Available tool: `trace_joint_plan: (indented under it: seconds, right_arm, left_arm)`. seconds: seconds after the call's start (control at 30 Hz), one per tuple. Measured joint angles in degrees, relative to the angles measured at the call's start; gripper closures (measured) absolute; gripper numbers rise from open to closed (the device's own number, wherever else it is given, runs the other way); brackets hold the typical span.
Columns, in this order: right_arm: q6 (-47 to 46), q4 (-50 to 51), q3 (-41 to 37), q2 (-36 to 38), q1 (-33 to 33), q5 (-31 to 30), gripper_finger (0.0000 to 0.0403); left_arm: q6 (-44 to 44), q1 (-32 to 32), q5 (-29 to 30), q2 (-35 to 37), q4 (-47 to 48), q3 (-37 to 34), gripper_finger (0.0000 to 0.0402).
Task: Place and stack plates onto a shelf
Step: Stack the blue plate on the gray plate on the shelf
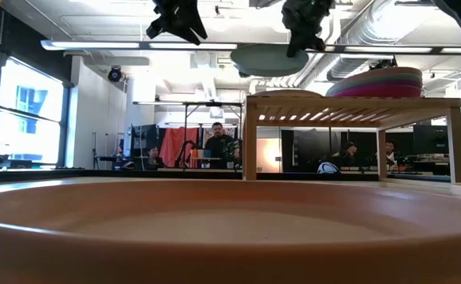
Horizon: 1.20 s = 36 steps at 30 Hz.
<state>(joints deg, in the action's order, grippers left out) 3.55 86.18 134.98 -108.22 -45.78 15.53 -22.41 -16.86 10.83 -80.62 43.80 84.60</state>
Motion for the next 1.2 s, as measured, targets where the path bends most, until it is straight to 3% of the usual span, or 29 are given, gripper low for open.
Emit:
trace_joint_plan:
  seconds: [0.23, 0.37, 0.57, 0.87, 1.2]
  right_arm:
    - [0.19, 2.25, 0.00, -1.79, -6.34, 8.29, 0.0402]
    - [1.44, 4.03, -0.04, -4.57, -7.13, 9.63, 0.0402]
    - [2.99, 3.84, -0.04, -8.02, -8.39, 19.35, 0.0402]
    - [0.97, 3.82, -0.04, -9.57, -10.63, 19.60, 0.0402]
    - [-1.52, 3.82, -0.04, -8.93, -8.62, 16.05, 0.0402]
  left_arm:
    - [0.00, 0.00, 0.00, 0.00, -0.24, 0.00, 0.0298]
    - [0.00, 0.00, 0.00, 0.00, -0.38, 0.00, 0.0298]
    - [0.02, 0.00, 0.00, 0.00, -0.36, 0.00, 0.0298]
    - [0.03, 0.00, 0.00, 0.00, -0.33, 0.00, 0.0298]
    - [0.07, 0.00, 0.00, -0.02, -0.09, -0.32, 0.0298]
